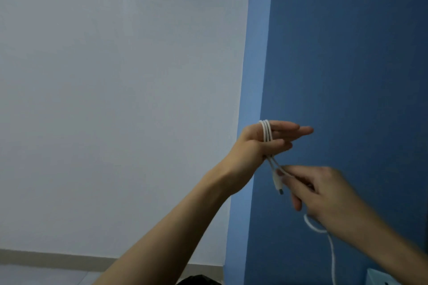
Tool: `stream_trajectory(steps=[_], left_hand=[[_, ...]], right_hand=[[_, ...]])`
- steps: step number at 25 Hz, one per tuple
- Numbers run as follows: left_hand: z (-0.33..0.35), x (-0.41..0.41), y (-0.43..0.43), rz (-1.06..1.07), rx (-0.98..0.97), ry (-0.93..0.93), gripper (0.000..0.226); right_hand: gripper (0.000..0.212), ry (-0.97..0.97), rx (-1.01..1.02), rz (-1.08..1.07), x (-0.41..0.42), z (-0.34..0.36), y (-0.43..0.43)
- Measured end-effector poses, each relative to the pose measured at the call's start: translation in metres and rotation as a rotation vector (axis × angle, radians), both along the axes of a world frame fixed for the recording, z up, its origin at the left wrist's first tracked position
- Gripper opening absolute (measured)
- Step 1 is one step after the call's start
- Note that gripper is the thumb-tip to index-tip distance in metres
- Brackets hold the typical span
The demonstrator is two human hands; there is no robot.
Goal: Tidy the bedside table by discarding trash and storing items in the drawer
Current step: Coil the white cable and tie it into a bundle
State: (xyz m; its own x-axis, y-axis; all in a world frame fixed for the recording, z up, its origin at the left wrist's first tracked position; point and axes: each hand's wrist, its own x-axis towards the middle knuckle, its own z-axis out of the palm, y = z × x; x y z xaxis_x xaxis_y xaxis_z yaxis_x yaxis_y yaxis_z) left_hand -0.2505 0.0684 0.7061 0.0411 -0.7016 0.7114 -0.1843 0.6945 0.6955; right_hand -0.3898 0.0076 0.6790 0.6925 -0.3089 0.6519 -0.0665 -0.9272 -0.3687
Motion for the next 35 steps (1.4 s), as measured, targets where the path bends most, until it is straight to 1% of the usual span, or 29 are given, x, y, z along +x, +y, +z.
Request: stream_trajectory(steps=[2, 5, 6, 8, 9, 10, 12, 14, 16, 18, 19, 21, 22, 23, 24, 25, 26, 27, 28, 29, 30, 31, 33, 34, 35], left_hand=[[-0.001, 0.006, 0.003, 0.163, -0.007, -0.136, 0.036], [0.001, 0.019, 0.006, 0.433, -0.042, -0.314, 0.037], [0.000, 0.023, 0.006, 0.477, -0.044, -0.347, 0.036], [-0.005, 0.027, 0.006, 0.499, -0.014, -0.433, 0.034], [-0.008, 0.027, 0.005, 0.464, 0.026, -0.466, 0.033], [-0.011, 0.024, 0.003, 0.384, 0.072, -0.480, 0.032], [-0.015, 0.017, 0.002, 0.138, 0.173, -0.430, 0.032], [-0.017, 0.009, 0.003, -0.093, 0.232, -0.362, 0.033], [-0.019, -0.001, 0.008, -0.232, 0.243, -0.302, 0.029], [-0.018, -0.015, 0.014, -0.325, 0.204, -0.254, 0.029], [-0.017, -0.020, 0.017, -0.363, 0.172, -0.237, 0.032], [-0.012, -0.028, 0.022, -0.437, 0.124, -0.211, 0.042], [-0.010, -0.030, 0.024, -0.464, 0.120, -0.185, 0.046], [-0.009, -0.032, 0.026, -0.487, 0.125, -0.154, 0.048], [-0.011, -0.033, 0.026, -0.503, 0.138, -0.125, 0.048], [-0.014, -0.034, 0.024, -0.517, 0.175, -0.093, 0.048], [-0.019, -0.036, 0.022, -0.526, 0.222, -0.066, 0.046], [-0.021, -0.038, 0.023, -0.545, 0.267, -0.038, 0.046], [-0.021, -0.040, 0.024, -0.556, 0.287, -0.018, 0.046], [-0.020, -0.040, 0.023, -0.558, 0.283, 0.006, 0.045], [-0.017, -0.040, 0.023, -0.552, 0.252, 0.040, 0.044], [-0.012, -0.038, 0.024, -0.557, 0.209, 0.092, 0.043], [-0.003, -0.032, 0.026, -0.511, 0.154, 0.155, 0.045], [-0.001, -0.027, 0.025, -0.449, 0.144, 0.156, 0.046], [-0.001, -0.022, 0.022, -0.377, 0.134, 0.141, 0.047]], right_hand=[[0.018, 0.089, -0.110, -0.032, -0.008, 0.006, 0.003], [0.013, 0.185, -0.075, 0.004, -0.022, 0.014, 0.005], [0.015, 0.198, -0.104, 0.002, -0.027, 0.016, 0.009], [0.023, 0.202, -0.287, -0.020, -0.037, 0.025, 0.015], [0.023, 0.162, -0.389, -0.039, -0.041, 0.031, 0.016], [0.021, 0.101, -0.457, -0.055, -0.046, 0.038, 0.016], [0.017, -0.013, -0.496, -0.084, -0.053, 0.056, 0.013], [0.014, -0.143, -0.492, -0.090, -0.051, 0.071, 0.006], [0.010, -0.244, -0.388, -0.045, -0.043, 0.076, -0.001], [0.012, -0.304, -0.163, 0.088, -0.034, 0.076, -0.006], [0.019, -0.310, -0.053, 0.151, -0.030, 0.073, -0.010], [0.040, -0.300, 0.097, 0.223, -0.023, 0.064, -0.018], [0.046, -0.296, 0.171, 0.234, -0.019, 0.057, -0.022], [0.044, -0.256, 0.244, 0.262, -0.015, 0.052, -0.025], [0.042, -0.197, 0.300, 0.301, -0.013, 0.047, -0.025], [0.050, -0.149, 0.337, 0.339, -0.011, 0.043, -0.024], [0.062, -0.149, 0.384, 0.347, -0.008, 0.040, -0.023], [0.069, -0.180, 0.416, 0.324, -0.006, 0.037, -0.024], [0.063, -0.195, 0.461, 0.297, -0.003, 0.036, -0.022], [0.042, -0.171, 0.506, 0.310, 0.000, 0.034, -0.023], [0.015, -0.161, 0.556, 0.296, 0.003, 0.031, -0.019], [0.007, -0.156, 0.545, 0.244, 0.006, 0.027, -0.022], [0.023, -0.094, 0.484, 0.149, 0.009, 0.012, -0.025], [0.035, -0.080, 0.453, 0.093, 0.011, 0.006, -0.023], [0.040, -0.051, 0.424, 0.088, 0.011, 0.002, -0.018]])
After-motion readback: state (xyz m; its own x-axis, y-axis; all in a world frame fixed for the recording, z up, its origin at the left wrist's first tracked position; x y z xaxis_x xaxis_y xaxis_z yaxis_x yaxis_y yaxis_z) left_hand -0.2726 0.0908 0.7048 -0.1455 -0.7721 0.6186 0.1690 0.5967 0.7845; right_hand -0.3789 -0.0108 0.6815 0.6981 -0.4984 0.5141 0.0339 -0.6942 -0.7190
